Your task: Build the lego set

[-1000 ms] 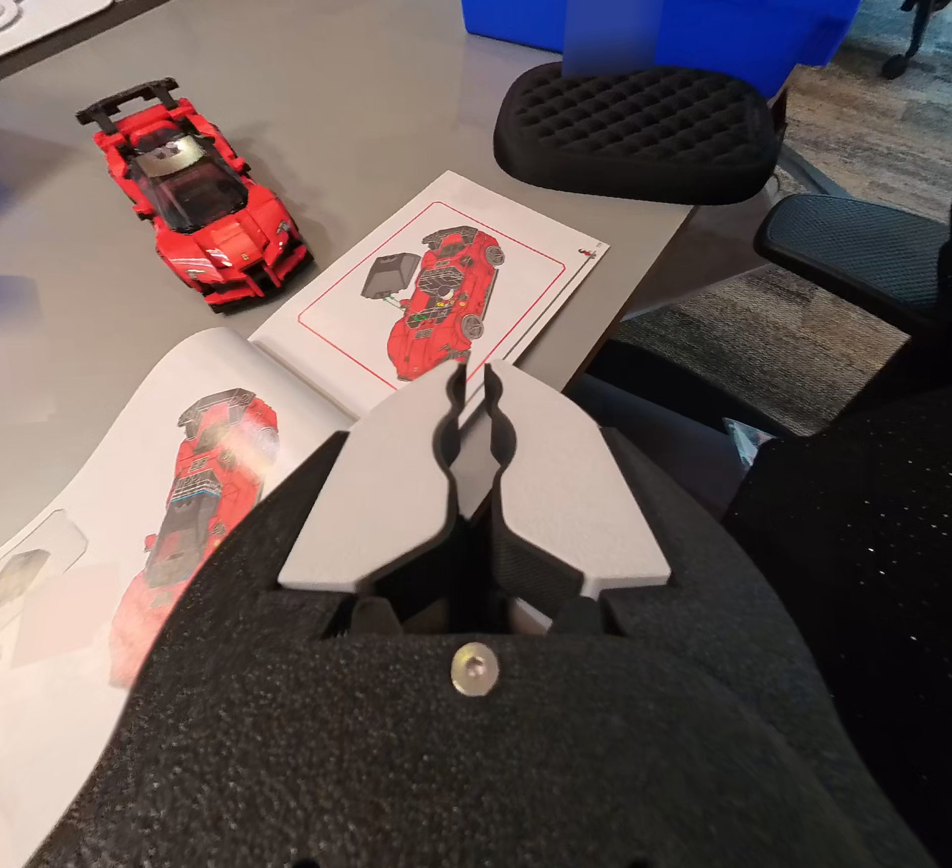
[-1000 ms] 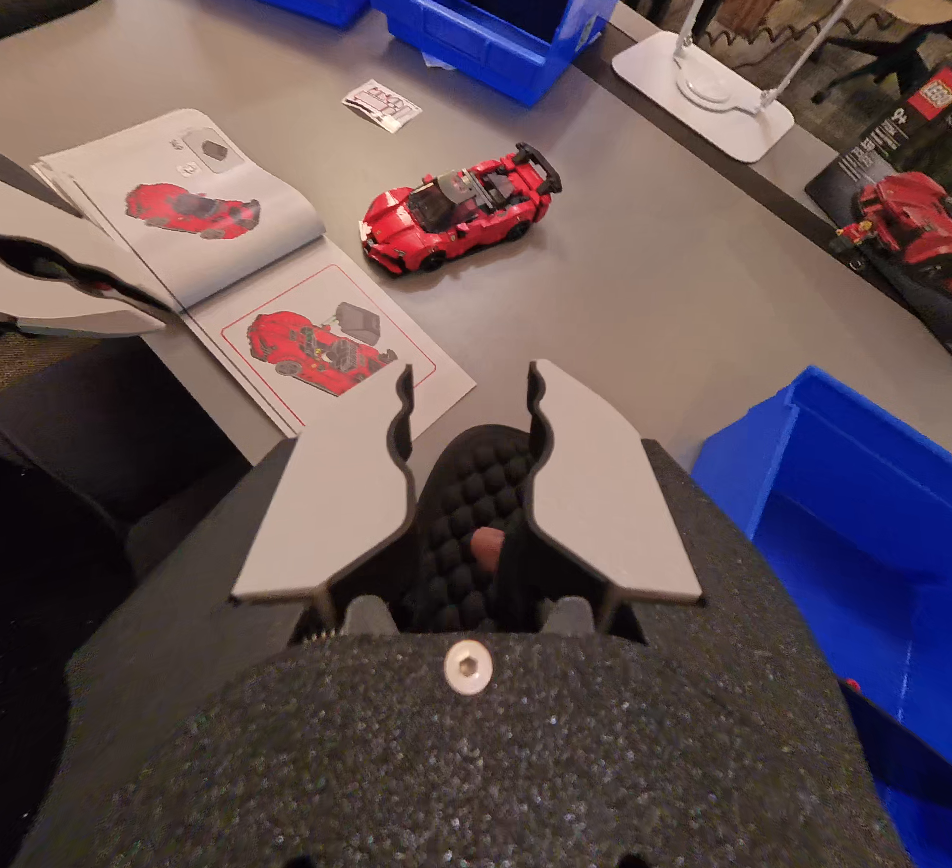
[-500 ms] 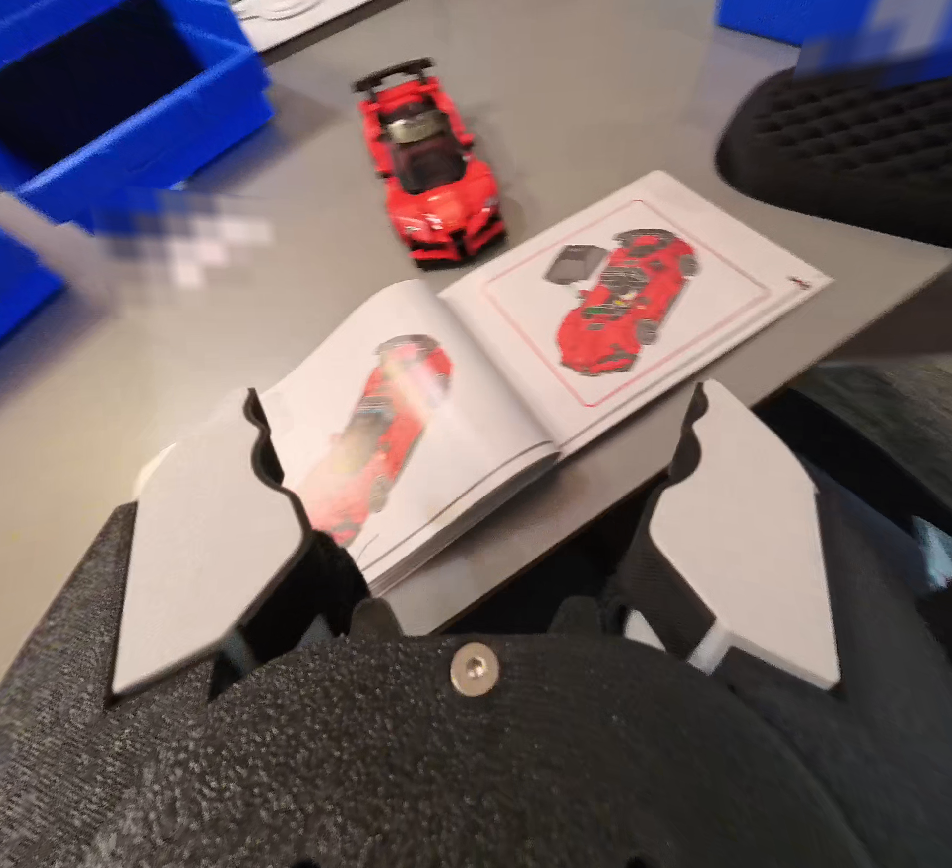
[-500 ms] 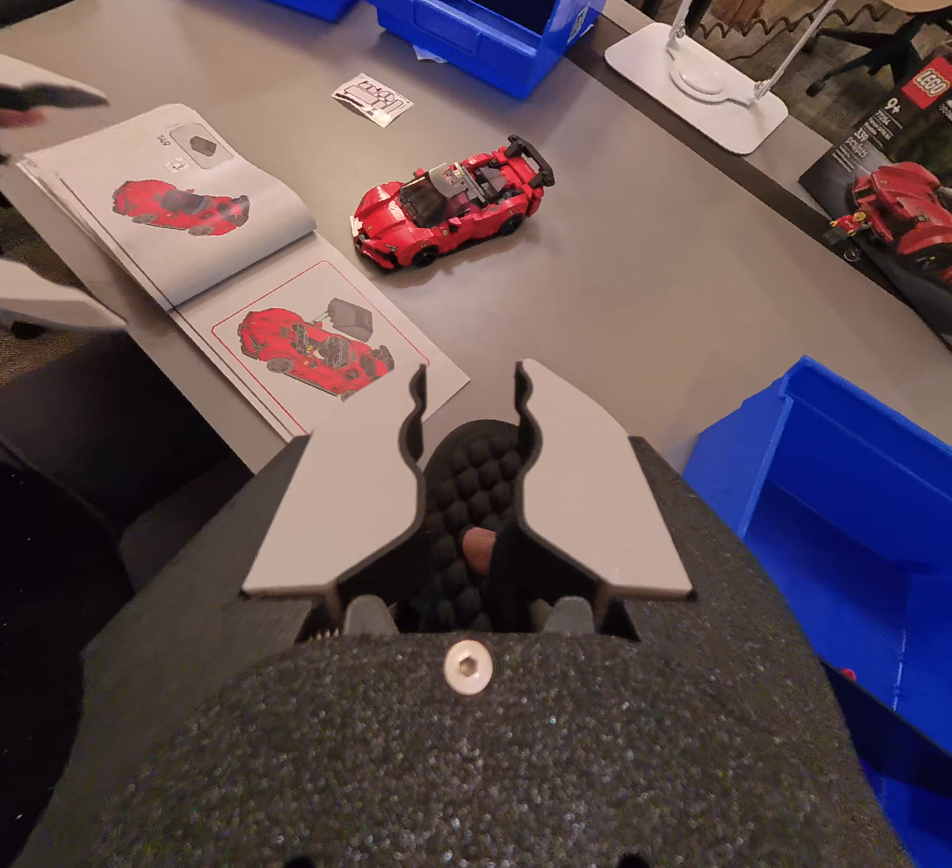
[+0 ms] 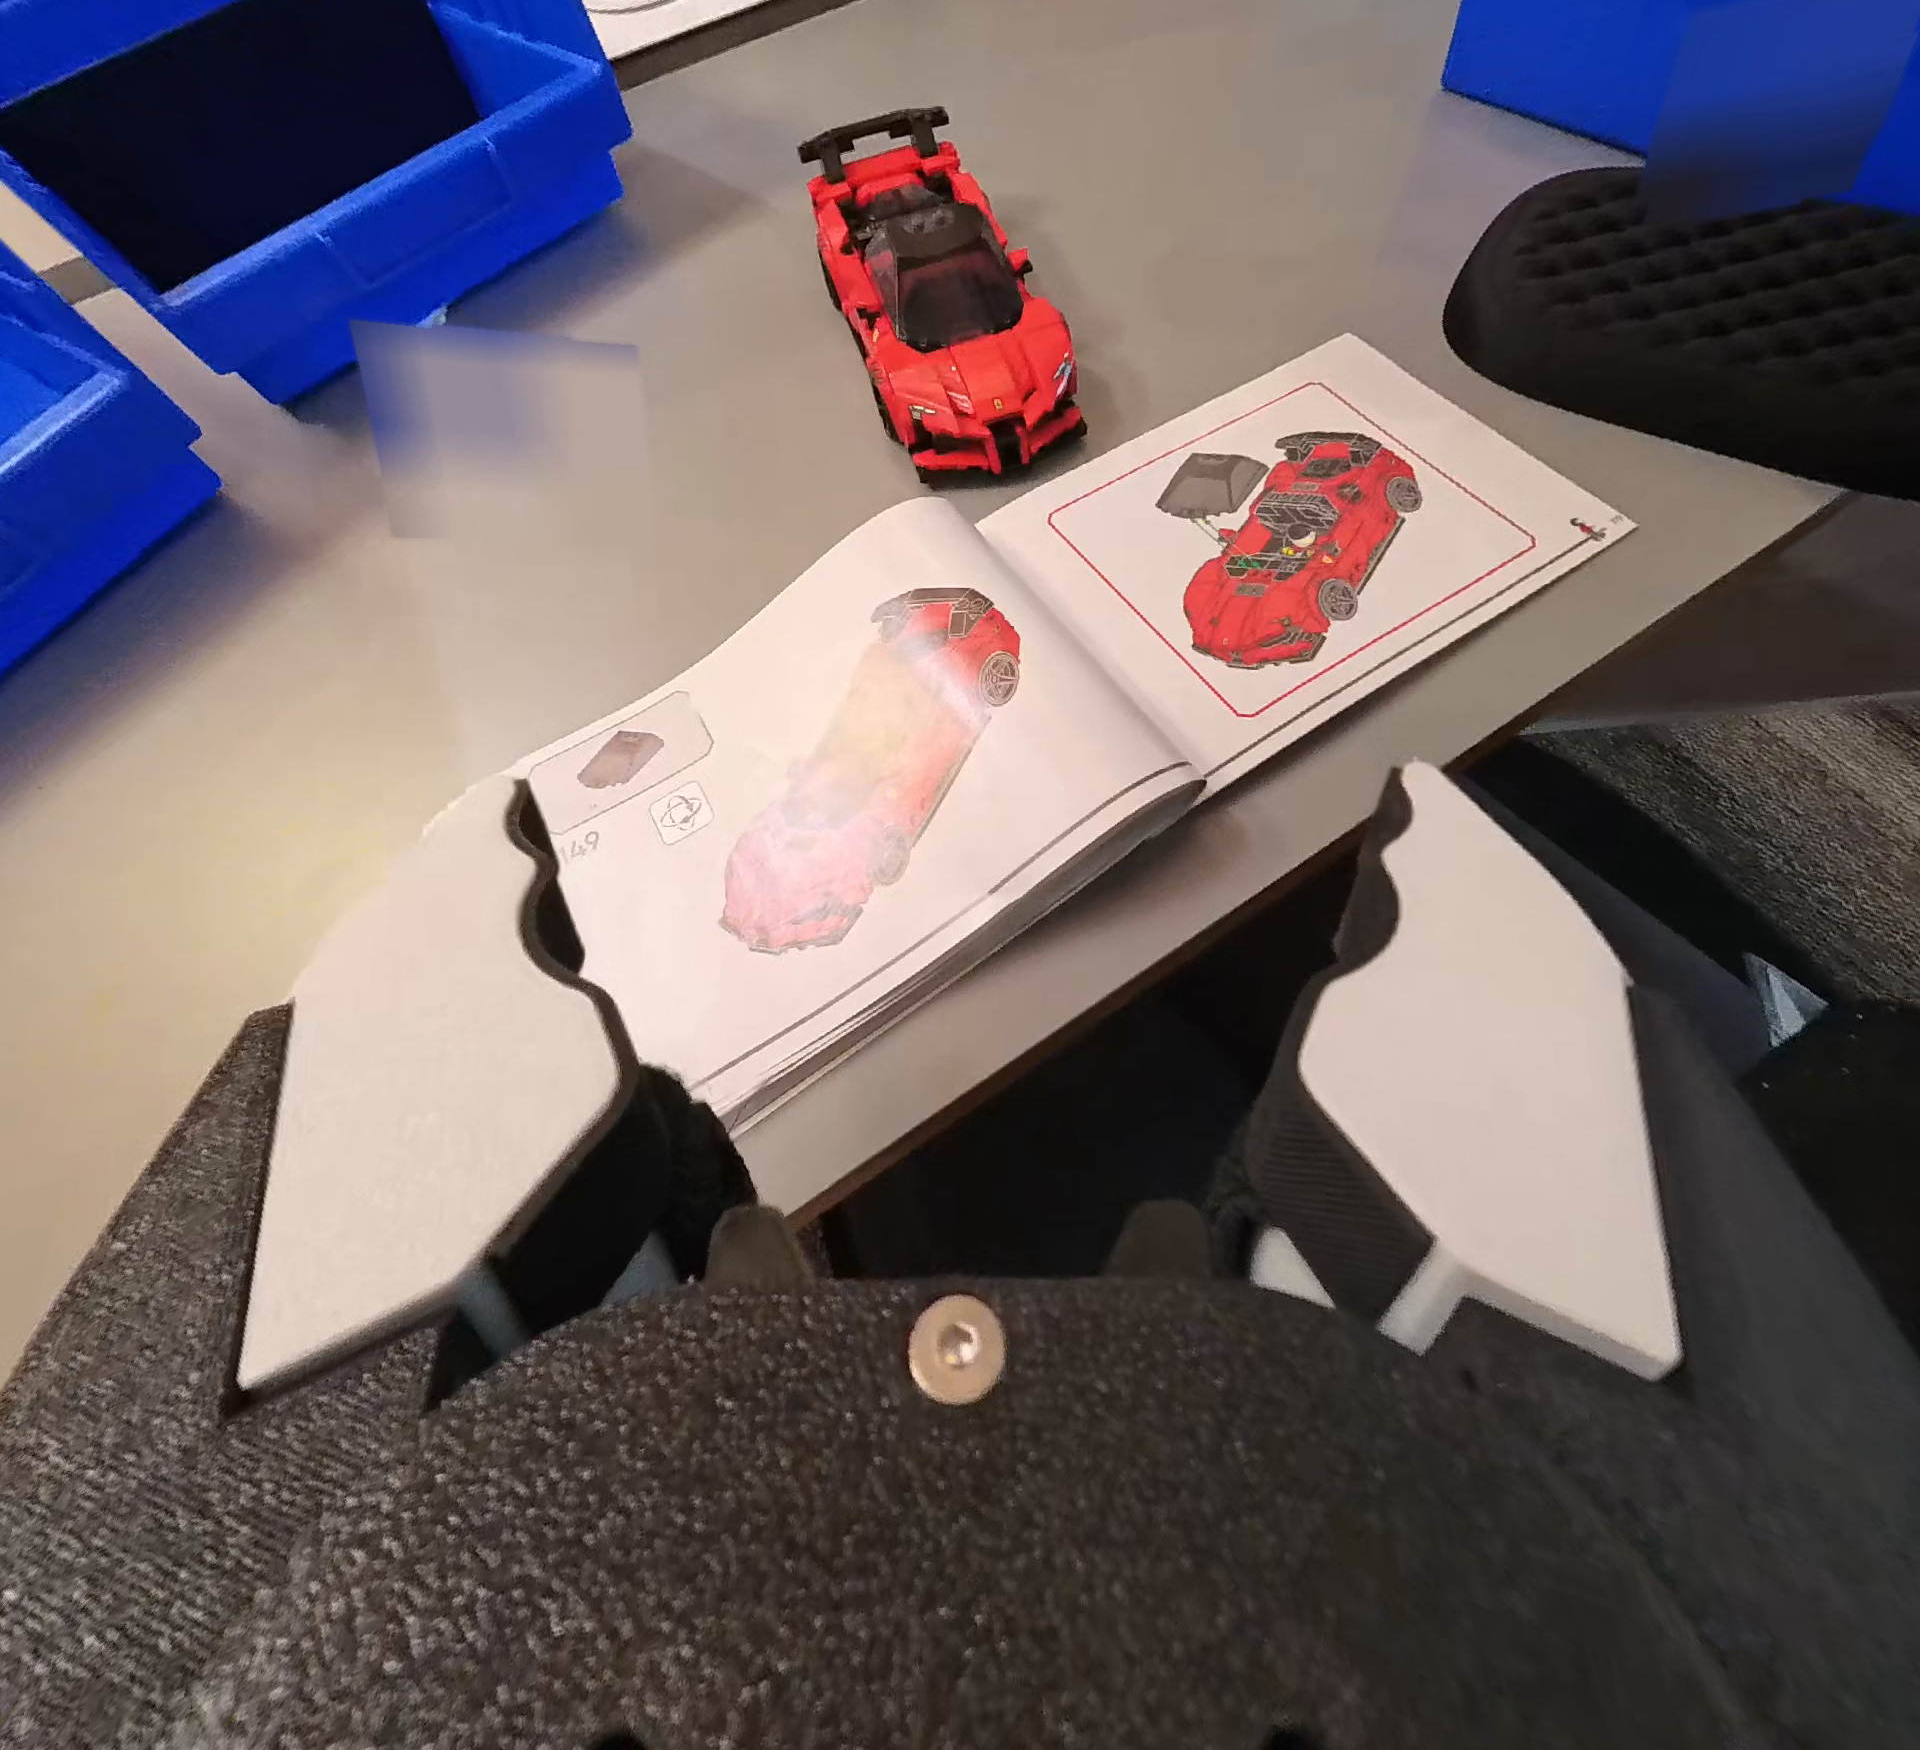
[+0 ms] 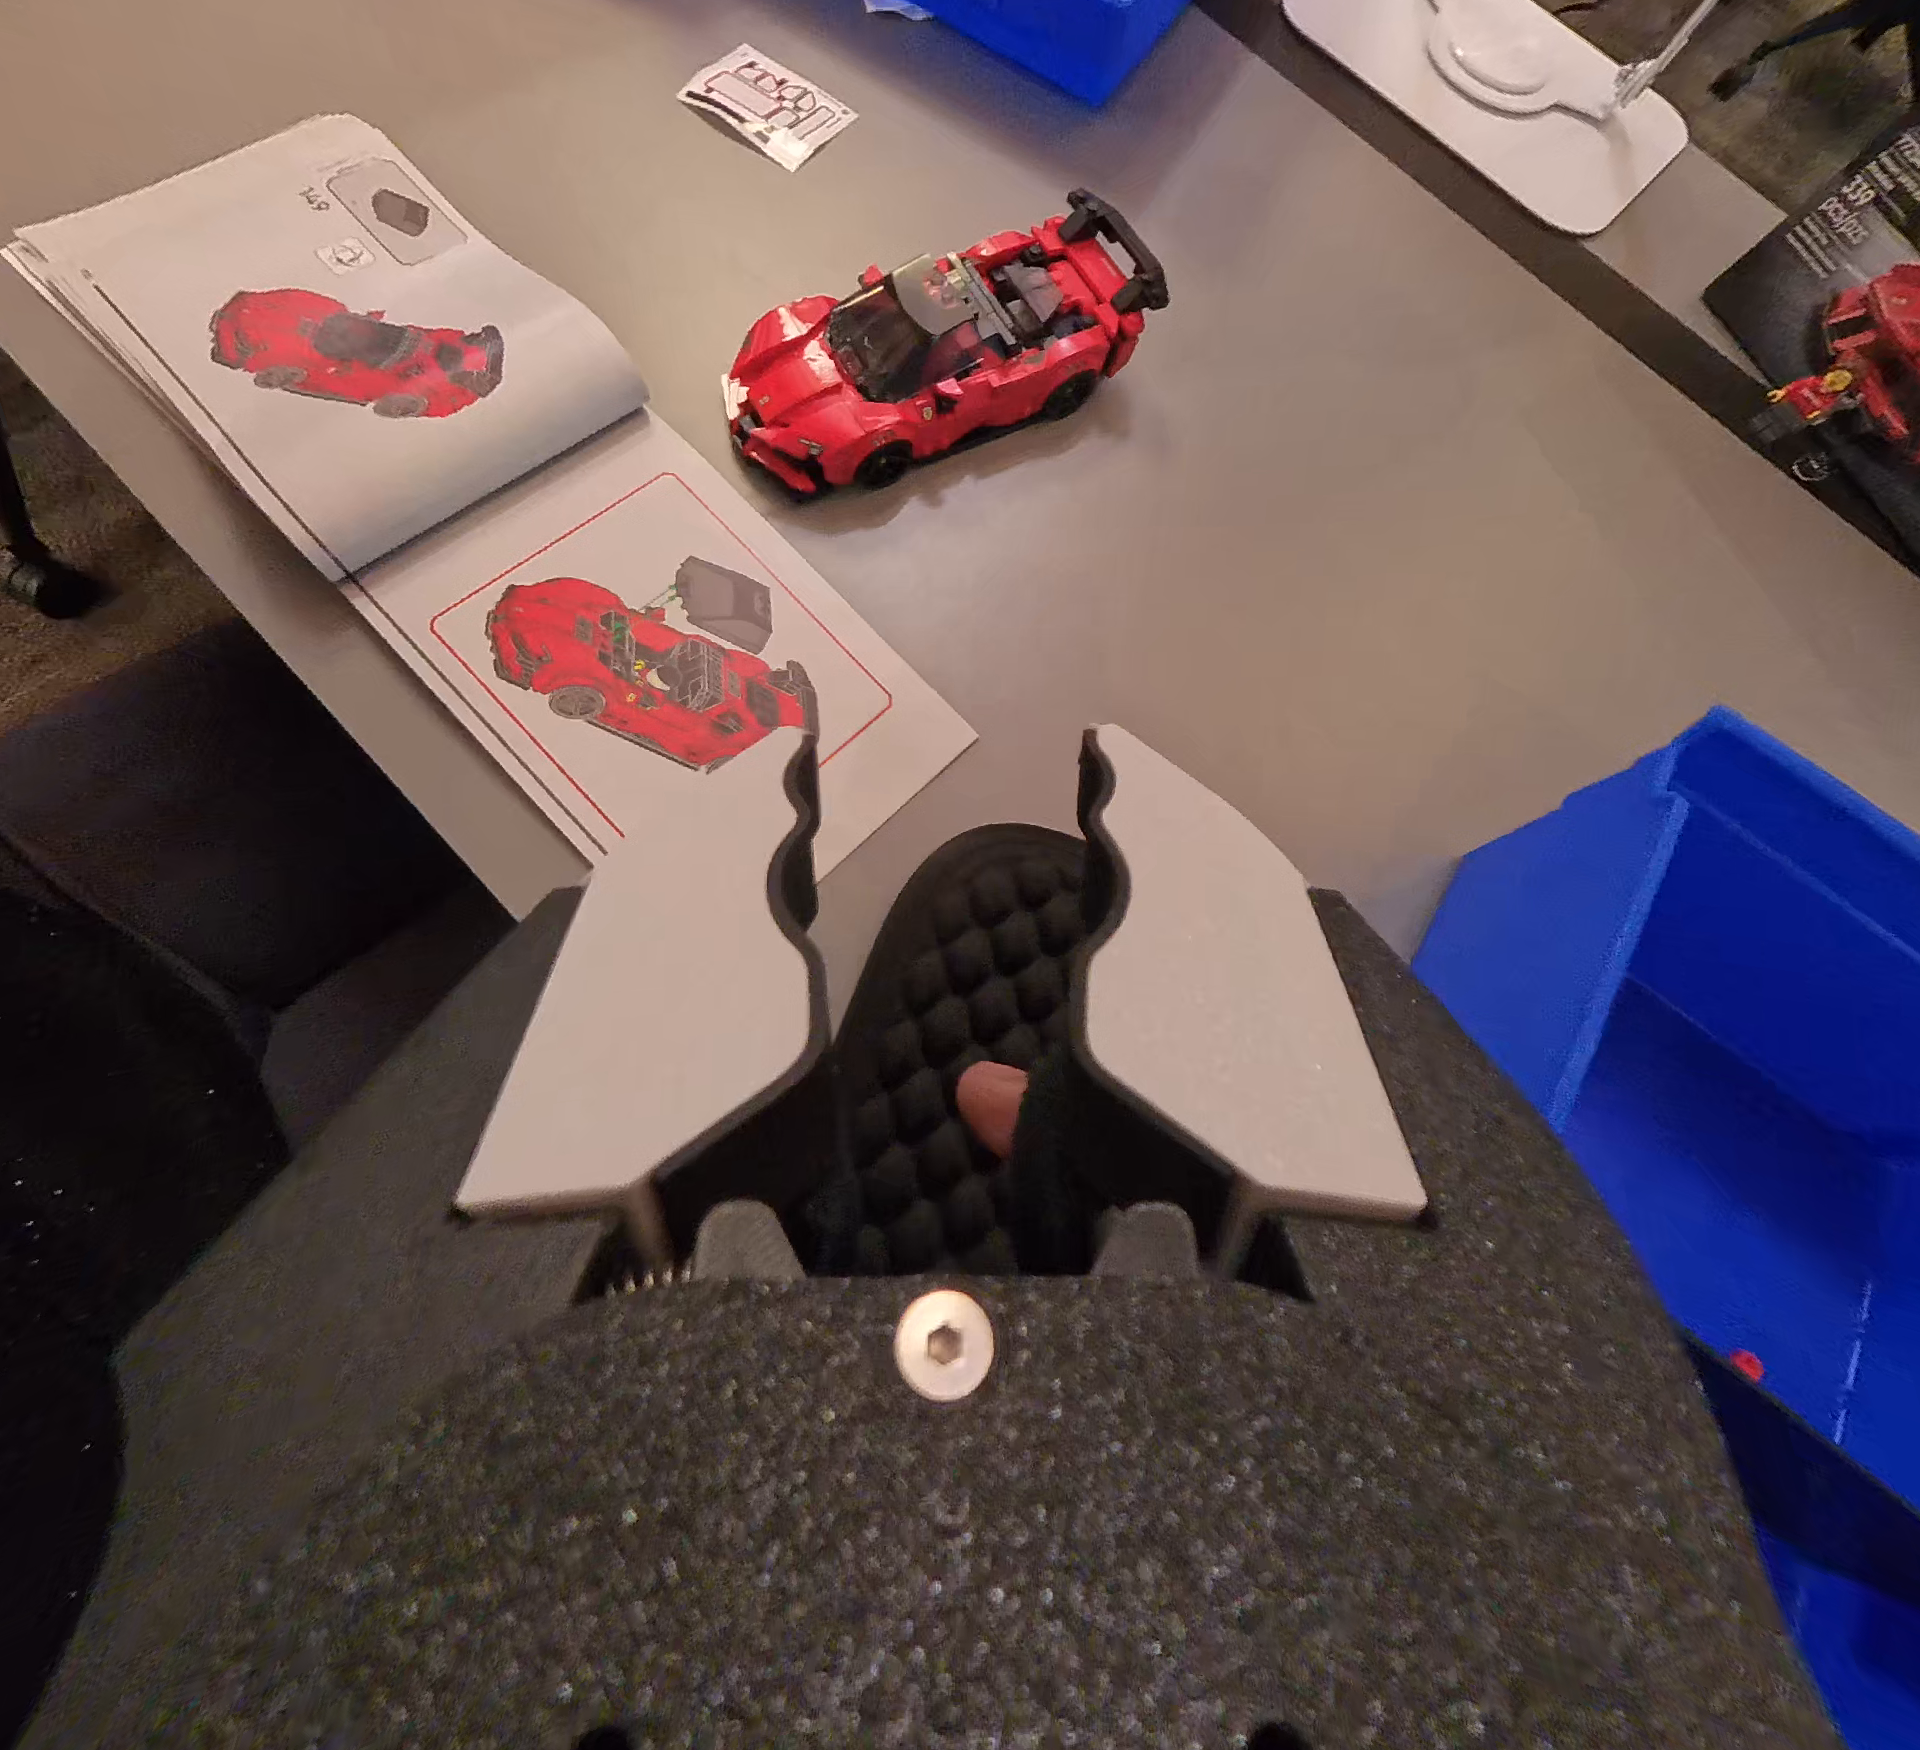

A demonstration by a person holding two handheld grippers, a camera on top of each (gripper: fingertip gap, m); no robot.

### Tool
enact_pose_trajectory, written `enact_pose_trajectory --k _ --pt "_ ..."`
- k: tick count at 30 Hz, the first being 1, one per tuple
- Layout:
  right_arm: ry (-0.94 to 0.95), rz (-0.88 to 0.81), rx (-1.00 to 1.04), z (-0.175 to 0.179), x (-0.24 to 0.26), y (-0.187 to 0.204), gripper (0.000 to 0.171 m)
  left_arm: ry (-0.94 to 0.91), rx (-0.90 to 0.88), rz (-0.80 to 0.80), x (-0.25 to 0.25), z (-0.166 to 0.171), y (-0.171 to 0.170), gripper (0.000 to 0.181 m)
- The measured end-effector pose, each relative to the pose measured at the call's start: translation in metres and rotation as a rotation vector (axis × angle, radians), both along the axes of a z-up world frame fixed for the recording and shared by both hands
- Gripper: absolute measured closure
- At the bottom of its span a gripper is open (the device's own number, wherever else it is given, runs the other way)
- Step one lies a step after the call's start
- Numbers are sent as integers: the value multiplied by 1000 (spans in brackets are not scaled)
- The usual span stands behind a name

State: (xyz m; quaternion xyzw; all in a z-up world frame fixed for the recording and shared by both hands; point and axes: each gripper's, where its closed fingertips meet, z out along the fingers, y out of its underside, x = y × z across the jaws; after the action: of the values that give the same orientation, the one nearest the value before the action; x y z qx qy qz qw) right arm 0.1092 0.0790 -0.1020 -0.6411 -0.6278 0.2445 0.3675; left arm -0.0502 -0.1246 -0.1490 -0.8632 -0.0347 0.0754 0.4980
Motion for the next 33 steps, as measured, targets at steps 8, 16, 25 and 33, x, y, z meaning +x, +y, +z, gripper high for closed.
enact_pose_trajectory --k 8,16,25,33 --pt "-41 26 10 -8 -5 -7 123 -1 -50 -41 6 -9 -2 44" --pt "-47 17 -2 -10 -3 -3 123 1 -56 -56 8 -10 0 49" --pt "-65 24 -8 -15 -5 -5 121 -4 -60 -63 9 -11 0 53" --pt "-75 30 -9 -16 -1 -5 120 -1 -71 -89 14 -14 2 63"
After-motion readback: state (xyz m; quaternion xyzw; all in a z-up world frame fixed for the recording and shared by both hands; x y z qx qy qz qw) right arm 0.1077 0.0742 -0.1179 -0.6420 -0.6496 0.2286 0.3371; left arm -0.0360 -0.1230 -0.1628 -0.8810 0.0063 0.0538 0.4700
